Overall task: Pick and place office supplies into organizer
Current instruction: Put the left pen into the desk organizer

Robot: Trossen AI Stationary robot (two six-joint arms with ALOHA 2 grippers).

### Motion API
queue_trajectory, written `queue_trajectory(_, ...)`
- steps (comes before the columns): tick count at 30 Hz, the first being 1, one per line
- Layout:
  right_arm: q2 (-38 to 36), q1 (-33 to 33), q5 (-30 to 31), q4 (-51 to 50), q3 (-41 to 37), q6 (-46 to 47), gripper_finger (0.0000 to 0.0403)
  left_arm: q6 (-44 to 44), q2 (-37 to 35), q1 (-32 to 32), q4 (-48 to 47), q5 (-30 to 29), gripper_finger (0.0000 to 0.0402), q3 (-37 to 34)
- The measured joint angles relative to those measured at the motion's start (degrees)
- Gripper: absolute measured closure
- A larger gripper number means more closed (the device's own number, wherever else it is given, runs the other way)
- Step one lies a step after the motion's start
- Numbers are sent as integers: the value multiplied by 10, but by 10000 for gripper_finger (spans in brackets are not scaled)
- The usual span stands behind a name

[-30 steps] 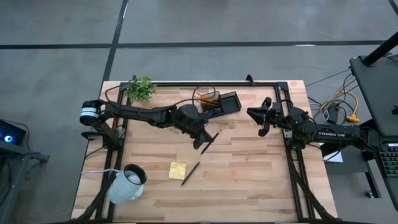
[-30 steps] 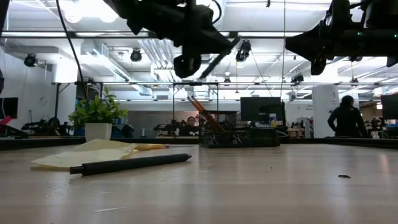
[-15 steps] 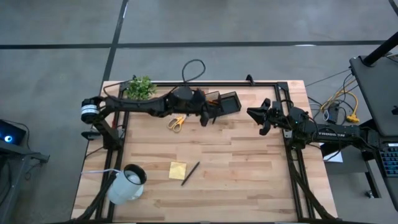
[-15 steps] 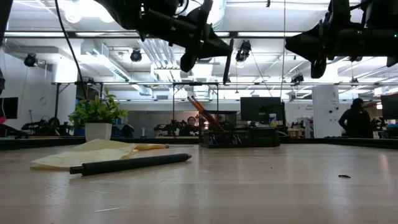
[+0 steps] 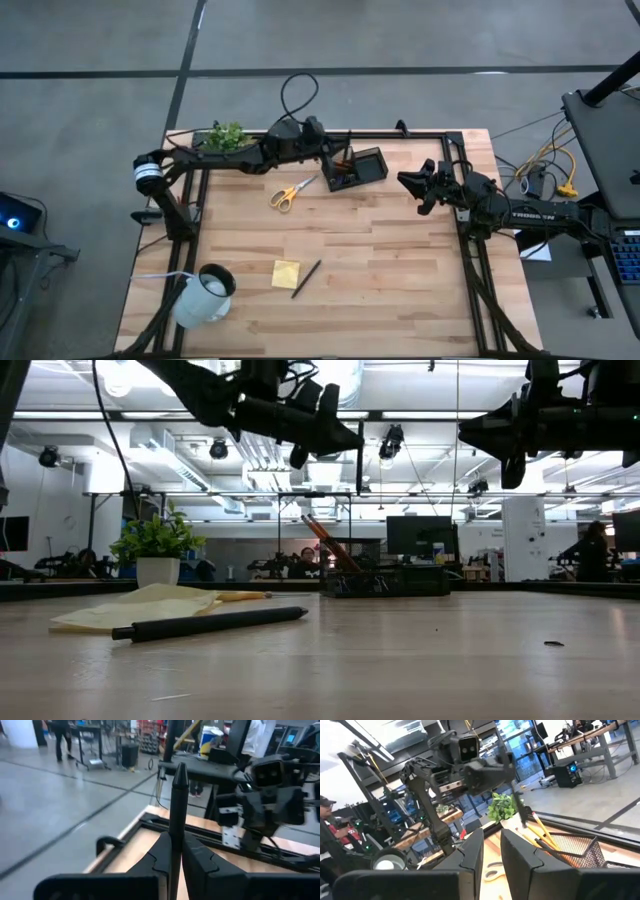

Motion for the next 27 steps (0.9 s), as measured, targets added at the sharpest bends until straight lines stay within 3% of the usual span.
queue_trajectory(9, 0, 0, 14, 2, 0, 50, 346, 12, 61, 30, 101, 7, 394, 0)
queue_trajectory(27, 0, 0, 14, 4, 0, 62, 346, 11, 149, 55, 150, 10, 394, 0)
